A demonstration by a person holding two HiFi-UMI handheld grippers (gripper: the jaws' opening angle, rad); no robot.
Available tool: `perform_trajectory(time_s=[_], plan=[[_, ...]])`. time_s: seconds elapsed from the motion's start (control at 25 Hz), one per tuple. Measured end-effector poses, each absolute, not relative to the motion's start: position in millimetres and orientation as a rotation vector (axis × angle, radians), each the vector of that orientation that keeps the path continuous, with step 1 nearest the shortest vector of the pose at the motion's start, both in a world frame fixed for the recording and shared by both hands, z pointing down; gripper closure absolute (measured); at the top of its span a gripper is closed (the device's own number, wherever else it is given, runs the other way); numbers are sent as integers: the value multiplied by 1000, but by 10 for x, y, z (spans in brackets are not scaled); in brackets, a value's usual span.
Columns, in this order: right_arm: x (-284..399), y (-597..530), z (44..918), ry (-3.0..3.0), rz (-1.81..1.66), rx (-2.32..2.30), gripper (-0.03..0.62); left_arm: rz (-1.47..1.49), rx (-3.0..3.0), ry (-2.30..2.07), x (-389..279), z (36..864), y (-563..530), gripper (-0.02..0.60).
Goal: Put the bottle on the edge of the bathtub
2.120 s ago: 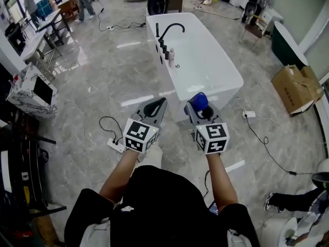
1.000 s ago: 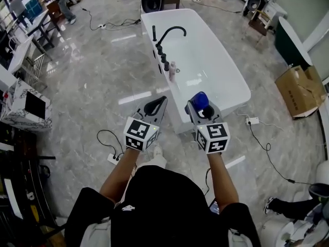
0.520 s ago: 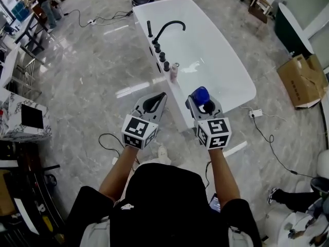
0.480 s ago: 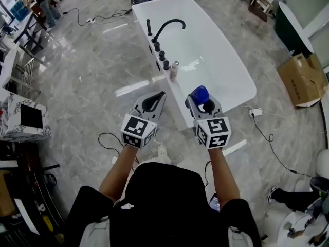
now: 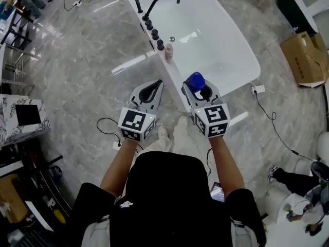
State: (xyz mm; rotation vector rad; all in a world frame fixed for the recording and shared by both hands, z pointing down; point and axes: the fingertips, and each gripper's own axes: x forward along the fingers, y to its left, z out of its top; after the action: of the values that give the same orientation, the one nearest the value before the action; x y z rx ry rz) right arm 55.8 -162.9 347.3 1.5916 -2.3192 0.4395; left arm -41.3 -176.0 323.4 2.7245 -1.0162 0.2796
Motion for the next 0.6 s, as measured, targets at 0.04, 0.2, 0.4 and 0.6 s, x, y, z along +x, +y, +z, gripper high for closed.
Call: perform_trajectory(time_s=[0.04,0.2,0.4,0.6], plan=[[591,-1666,3523,-2321,446,1586,427,286,2717,-1014,-372,3286,-1796,571],[701,-1790,3765,-2318,484,1546,427,306,2671,-1007,-231,3538,-1890,571],[765,-1989,4180,-2308,511,1466,427,343,2625,-1001,-87,3947,-2092,571],[846,-2116,4605,-2299,552,1394,427,373,2582,-1022,-29,4288,-2238,571]])
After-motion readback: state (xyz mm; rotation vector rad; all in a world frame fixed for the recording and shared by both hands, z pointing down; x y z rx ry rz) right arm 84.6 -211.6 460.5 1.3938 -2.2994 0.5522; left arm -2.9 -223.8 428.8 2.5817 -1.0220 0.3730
